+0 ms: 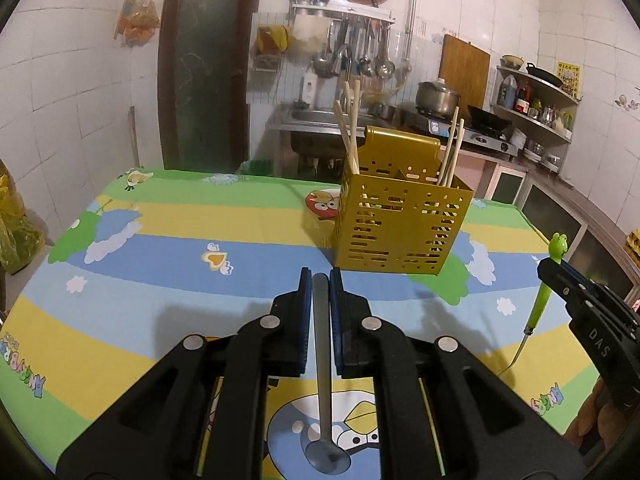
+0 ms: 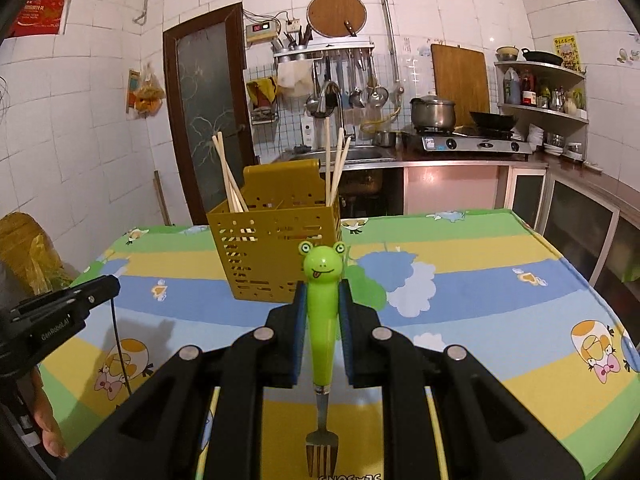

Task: Organize utensils

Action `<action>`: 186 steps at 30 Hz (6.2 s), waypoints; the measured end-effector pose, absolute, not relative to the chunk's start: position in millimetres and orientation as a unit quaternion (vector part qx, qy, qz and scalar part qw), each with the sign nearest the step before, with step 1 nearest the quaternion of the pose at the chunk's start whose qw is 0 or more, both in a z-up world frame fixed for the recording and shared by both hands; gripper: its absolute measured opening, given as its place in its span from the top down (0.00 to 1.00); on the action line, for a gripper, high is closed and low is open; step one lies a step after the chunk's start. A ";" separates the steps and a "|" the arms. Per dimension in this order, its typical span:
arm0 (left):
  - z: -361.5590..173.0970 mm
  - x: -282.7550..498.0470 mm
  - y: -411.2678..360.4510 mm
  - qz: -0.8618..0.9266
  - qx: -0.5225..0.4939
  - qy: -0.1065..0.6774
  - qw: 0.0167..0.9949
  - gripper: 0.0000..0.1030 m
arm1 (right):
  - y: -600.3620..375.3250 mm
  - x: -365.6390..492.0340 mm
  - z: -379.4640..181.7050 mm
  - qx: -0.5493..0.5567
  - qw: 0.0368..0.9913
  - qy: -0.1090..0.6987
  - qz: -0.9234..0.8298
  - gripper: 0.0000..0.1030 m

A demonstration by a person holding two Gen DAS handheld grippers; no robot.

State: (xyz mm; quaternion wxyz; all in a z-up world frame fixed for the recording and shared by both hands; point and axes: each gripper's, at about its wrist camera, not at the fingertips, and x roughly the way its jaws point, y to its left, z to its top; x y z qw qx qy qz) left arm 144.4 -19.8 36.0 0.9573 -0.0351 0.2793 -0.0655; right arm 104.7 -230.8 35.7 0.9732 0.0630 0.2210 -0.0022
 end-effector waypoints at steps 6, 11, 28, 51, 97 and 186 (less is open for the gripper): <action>41.3 139.3 -19.6 -0.072 -0.035 0.259 0.963 0.93 | -235.9 97.0 38.9 0.078 0.976 0.206 -0.002 0.85; 54.7 137.3 -18.8 -0.074 -0.047 0.229 0.970 0.93 | -240.1 93.9 59.4 0.081 0.982 0.172 -0.002 0.85; 172.7 221.7 -51.8 -0.095 -0.067 0.112 0.987 0.94 | -244.6 176.5 167.0 0.072 0.995 0.070 0.008 0.85; 90.4 332.6 -71.6 -0.083 -0.030 0.200 0.976 0.94 | -249.5 293.0 77.0 0.094 0.974 0.204 0.010 0.85; 13.0 70.5 13.5 -0.043 -0.026 0.186 0.981 0.05 | -214.0 34.8 19.0 0.018 0.981 0.191 -0.042 0.04; -4.2 51.1 9.1 -0.064 -0.003 0.152 0.986 0.05 | -219.8 21.4 8.7 0.011 0.986 0.151 -0.068 0.04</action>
